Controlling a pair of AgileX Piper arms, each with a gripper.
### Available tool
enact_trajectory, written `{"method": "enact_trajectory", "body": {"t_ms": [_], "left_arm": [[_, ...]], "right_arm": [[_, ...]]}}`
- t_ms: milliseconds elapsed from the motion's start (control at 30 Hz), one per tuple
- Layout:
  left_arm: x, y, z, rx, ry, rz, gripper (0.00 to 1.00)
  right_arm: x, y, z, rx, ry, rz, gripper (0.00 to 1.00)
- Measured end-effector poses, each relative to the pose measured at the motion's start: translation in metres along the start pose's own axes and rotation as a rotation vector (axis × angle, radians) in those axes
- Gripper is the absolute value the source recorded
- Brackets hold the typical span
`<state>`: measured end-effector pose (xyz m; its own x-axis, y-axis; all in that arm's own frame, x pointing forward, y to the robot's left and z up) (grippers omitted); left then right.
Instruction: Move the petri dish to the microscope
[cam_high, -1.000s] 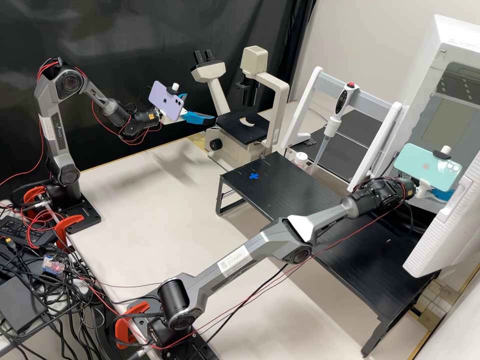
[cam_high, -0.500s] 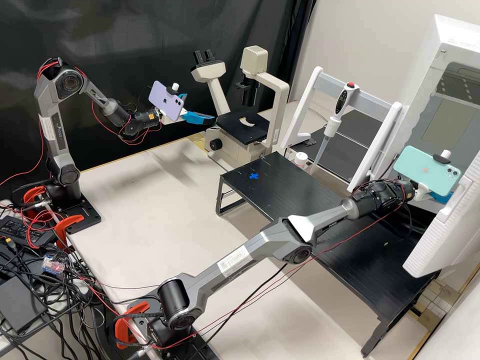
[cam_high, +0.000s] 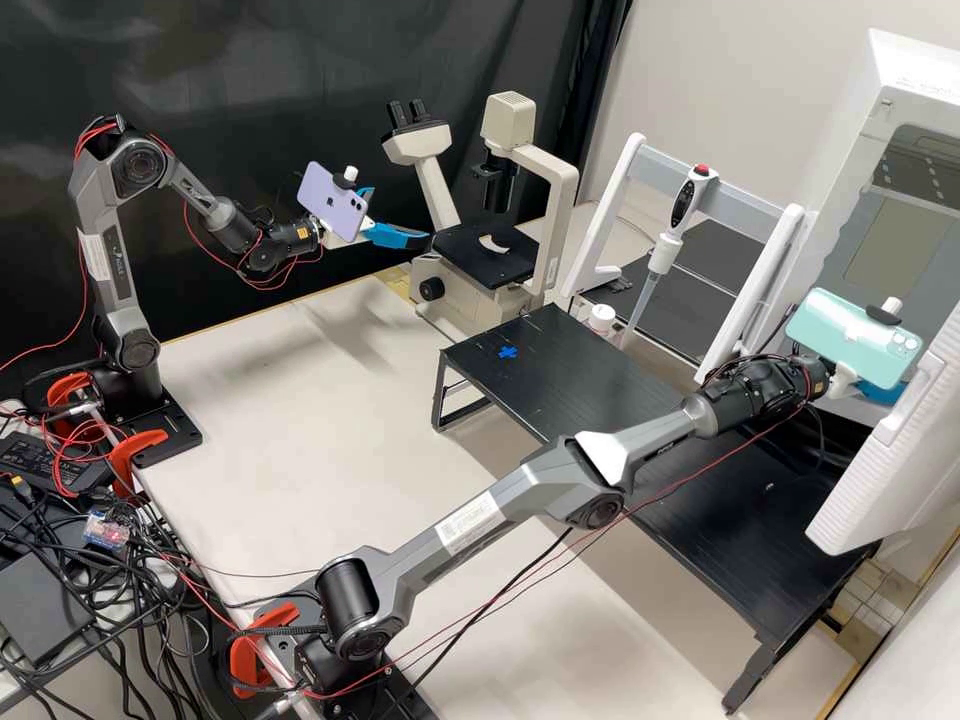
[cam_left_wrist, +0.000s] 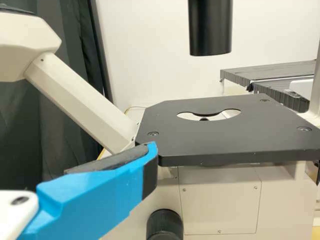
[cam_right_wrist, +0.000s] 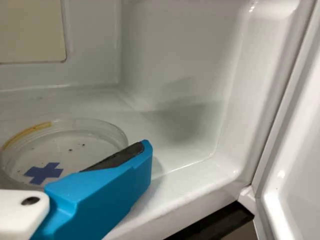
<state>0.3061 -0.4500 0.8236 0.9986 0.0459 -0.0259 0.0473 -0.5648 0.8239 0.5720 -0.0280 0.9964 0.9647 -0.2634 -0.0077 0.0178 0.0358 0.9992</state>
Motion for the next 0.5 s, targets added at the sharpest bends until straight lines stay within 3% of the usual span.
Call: {"method": "enact_trajectory", "body": {"t_ms": [500], "left_arm": [[0.0,0.0,0.0,0.0,0.0,0.0,1.0]], "right_arm": [[-0.0037,0.0072,-0.0079,-0.006,0.034,0.025,0.0]]}}
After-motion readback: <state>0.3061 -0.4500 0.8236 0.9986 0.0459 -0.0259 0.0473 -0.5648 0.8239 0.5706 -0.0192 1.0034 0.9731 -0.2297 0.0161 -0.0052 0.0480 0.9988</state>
